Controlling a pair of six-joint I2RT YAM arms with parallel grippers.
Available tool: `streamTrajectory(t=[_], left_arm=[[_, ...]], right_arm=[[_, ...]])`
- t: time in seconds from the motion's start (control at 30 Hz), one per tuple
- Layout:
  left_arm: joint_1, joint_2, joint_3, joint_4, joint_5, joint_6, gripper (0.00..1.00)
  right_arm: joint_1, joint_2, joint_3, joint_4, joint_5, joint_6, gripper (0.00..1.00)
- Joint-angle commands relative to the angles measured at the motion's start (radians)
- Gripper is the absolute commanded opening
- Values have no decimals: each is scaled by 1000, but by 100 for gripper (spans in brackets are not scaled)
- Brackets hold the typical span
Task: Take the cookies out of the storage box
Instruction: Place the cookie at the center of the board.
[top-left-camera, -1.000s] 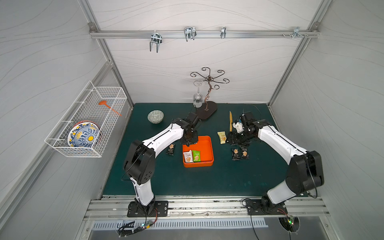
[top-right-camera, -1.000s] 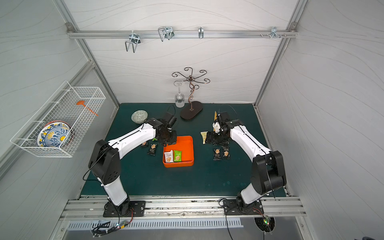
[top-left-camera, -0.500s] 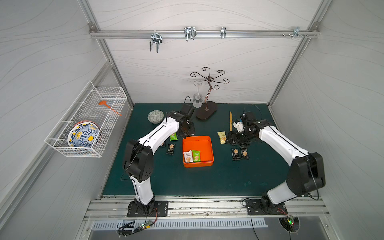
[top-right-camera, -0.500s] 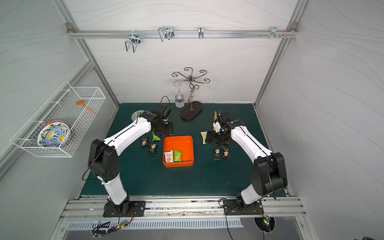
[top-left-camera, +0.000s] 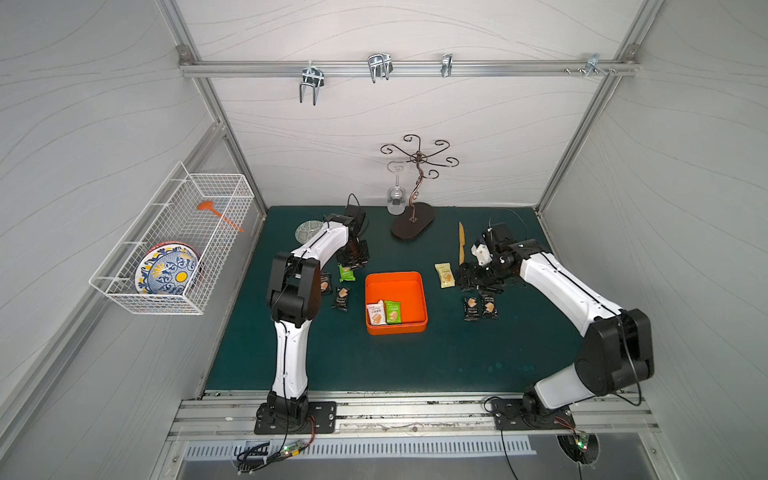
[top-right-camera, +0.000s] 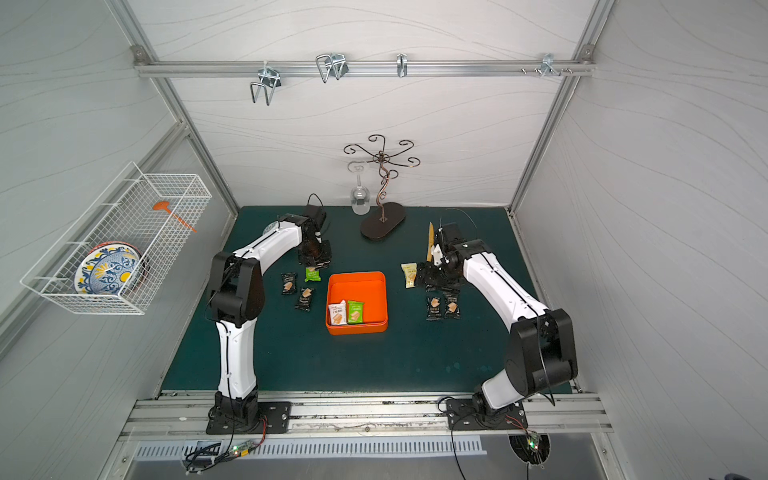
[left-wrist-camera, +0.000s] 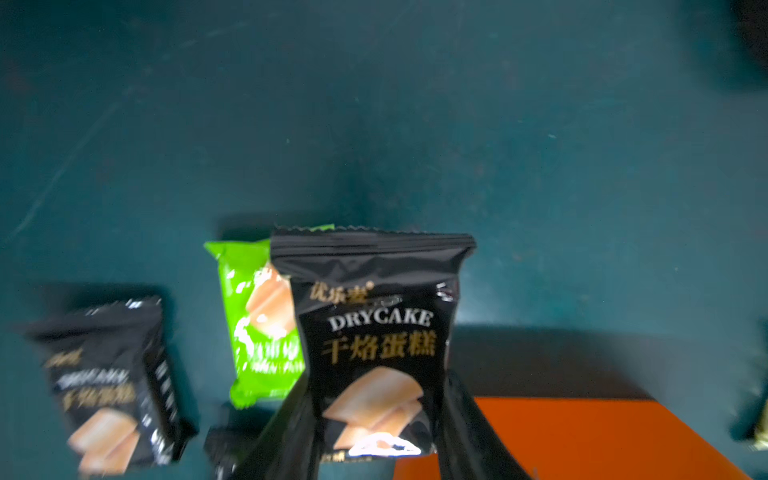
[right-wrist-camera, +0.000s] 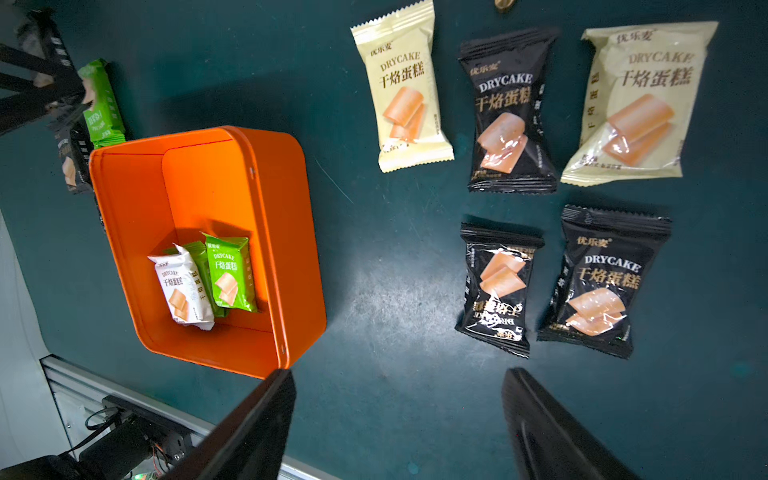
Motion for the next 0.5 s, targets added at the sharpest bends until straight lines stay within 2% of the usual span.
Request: streamTrajectory(t=[0.0,0.27,0.37,0.47], left_arm=[[4,41,83,-16,34,19,41],[3,98,121,-24,40,18,43],[4,98,124,-28,42,12,53],[4,84,121,-33,40,11,59]], right_arm=[[0,-44,-21,-50,33,26,84],[9,-93,-68,-45,38,66,84],[17,-101,-61,-44,43,69,84],[21,-98,-49,-50,45,56,84]])
